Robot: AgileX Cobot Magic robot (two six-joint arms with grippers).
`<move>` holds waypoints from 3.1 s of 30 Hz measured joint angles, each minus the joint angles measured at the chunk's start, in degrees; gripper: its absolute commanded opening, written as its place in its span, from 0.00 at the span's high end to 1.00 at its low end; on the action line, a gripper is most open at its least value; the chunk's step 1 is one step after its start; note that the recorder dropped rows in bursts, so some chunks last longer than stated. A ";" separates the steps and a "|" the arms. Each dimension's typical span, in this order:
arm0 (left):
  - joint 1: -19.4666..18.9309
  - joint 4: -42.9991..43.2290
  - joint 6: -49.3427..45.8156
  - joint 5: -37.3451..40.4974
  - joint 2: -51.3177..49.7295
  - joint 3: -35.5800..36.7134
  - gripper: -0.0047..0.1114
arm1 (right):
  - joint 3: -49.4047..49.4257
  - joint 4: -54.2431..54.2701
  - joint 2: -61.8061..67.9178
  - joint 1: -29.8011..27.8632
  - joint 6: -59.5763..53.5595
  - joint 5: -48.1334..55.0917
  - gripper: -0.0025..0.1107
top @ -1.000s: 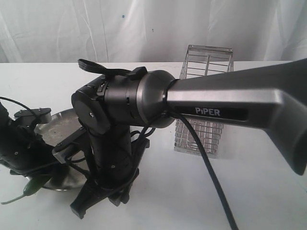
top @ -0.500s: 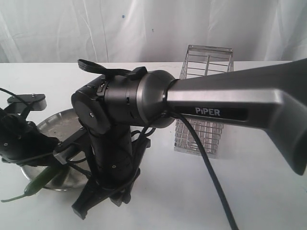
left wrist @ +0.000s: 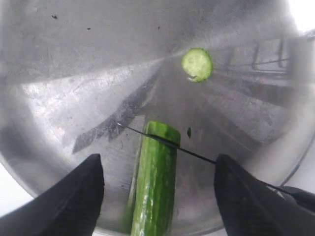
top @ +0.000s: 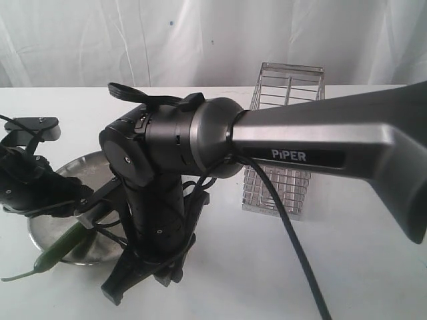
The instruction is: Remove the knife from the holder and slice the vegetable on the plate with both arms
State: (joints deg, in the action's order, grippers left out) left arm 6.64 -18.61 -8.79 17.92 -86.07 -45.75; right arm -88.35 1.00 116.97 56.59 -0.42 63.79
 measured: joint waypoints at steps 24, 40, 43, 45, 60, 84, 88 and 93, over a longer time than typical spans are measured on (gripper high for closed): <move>1.15 -2.43 -1.11 -5.55 -4.51 0.00 0.38 | 0.00 -0.11 0.00 0.00 -0.22 0.00 0.98; 2.20 -0.97 -2.08 -3.90 -11.77 -2.36 0.38 | 0.00 0.10 0.00 0.00 -0.80 0.40 0.98; 2.30 -0.50 -2.08 -1.60 -10.07 -2.73 0.38 | 0.00 0.14 0.00 0.00 -0.90 0.40 0.98; 2.30 -0.03 -2.19 -0.78 -8.99 -2.88 0.38 | 0.00 0.14 0.00 0.00 -0.90 0.40 0.98; 2.30 0.37 -1.84 -2.00 -10.43 -1.12 0.38 | 0.00 1.06 0.10 0.13 -1.64 1.05 0.98; 2.90 6.19 0.74 2.55 -3.85 -1.15 0.38 | 0.00 -0.01 0.10 0.13 -1.11 0.14 0.98; 5.44 6.66 0.74 1.24 -8.81 1.56 0.38 | 0.00 -0.01 0.10 0.13 -1.11 0.14 0.98; 6.24 7.08 0.73 1.19 -9.80 0.55 0.38 | 0.00 0.21 0.10 0.13 -1.11 0.25 0.98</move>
State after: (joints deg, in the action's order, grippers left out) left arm 12.88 -11.54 -8.06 19.10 -95.87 -45.20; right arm -88.35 1.21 117.07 56.71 -1.53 64.04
